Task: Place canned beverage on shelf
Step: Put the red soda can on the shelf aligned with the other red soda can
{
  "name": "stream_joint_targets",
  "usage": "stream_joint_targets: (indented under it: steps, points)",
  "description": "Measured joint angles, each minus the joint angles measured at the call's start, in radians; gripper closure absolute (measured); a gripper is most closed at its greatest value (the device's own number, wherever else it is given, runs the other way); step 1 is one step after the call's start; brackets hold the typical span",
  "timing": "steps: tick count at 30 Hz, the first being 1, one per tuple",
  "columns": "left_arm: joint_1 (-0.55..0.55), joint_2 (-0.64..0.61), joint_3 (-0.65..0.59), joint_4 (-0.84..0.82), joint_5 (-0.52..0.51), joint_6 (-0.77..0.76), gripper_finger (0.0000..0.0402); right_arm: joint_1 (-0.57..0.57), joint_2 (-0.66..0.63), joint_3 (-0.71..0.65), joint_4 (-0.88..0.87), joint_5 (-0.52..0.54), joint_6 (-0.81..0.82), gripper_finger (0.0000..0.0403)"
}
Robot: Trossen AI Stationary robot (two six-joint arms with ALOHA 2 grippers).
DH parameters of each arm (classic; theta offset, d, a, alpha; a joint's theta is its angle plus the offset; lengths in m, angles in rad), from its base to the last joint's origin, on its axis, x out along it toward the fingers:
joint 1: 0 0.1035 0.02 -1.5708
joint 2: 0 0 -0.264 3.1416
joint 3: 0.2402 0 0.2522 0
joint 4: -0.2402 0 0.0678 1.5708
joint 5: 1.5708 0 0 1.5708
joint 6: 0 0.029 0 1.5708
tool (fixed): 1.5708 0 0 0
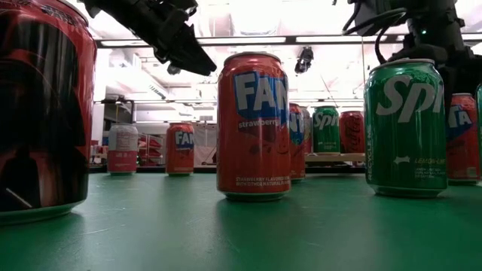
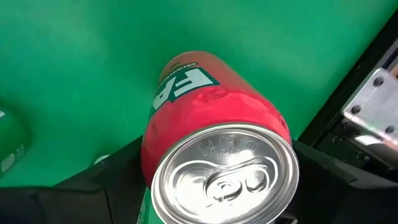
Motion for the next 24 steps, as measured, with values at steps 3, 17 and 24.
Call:
stream_joint_targets:
  steps: [3,17,24]
  points:
    - [0.000,0.000,0.000,0.010,0.001,0.000,0.0091,0.000,-0.001,0.047,-0.028,0.032,-0.016,0.0111]
    - [0.000,0.000,0.000,0.076,0.040,0.005,0.0091,0.000,-0.001,0.328,-0.102,0.353,-0.105,0.0111]
    - [-0.001,0.000,0.000,0.159,0.135,0.011,0.0091,0.000,-0.001,0.413,-0.024,0.489,-0.230,0.0111]
